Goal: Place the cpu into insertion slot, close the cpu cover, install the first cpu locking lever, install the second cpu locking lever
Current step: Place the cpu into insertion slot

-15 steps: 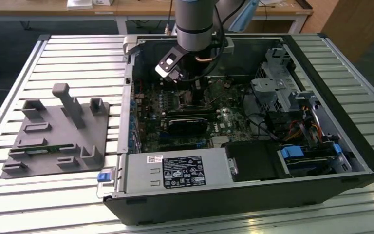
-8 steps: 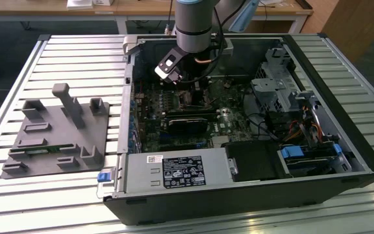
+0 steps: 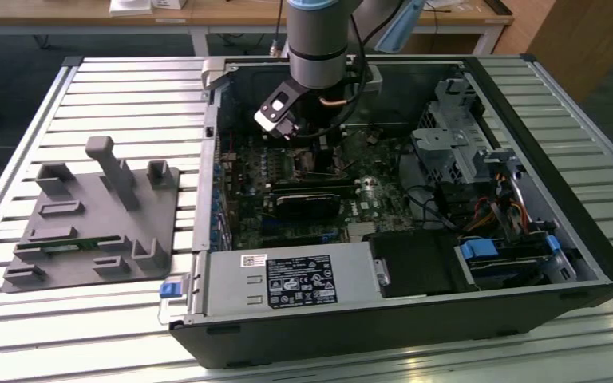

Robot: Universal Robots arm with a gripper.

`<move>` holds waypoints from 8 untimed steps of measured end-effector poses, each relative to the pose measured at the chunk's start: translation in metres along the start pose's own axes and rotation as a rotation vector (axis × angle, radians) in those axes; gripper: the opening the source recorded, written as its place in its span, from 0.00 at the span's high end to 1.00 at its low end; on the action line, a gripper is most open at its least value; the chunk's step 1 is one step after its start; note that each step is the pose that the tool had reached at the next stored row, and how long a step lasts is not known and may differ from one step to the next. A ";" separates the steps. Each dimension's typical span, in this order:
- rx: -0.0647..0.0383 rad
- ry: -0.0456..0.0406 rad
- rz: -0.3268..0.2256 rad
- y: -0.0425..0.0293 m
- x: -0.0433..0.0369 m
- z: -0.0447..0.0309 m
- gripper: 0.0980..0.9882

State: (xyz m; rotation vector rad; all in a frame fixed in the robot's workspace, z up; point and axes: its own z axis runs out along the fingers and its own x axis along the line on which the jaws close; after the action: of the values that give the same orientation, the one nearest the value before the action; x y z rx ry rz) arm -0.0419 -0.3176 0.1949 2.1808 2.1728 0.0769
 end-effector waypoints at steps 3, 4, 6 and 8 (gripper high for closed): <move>0.000 -0.0002 0.000 -0.0002 0.0000 0.0018 0.50; 0.000 -0.0002 0.000 -0.0002 0.0000 0.0020 0.50; 0.000 -0.0002 0.000 -0.0002 0.0000 0.0021 0.50; 0.000 -0.0001 0.000 -0.0002 0.0000 0.0022 0.50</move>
State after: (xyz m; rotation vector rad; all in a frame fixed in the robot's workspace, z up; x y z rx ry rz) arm -0.0419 -0.3176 0.1927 2.1807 2.1728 0.0767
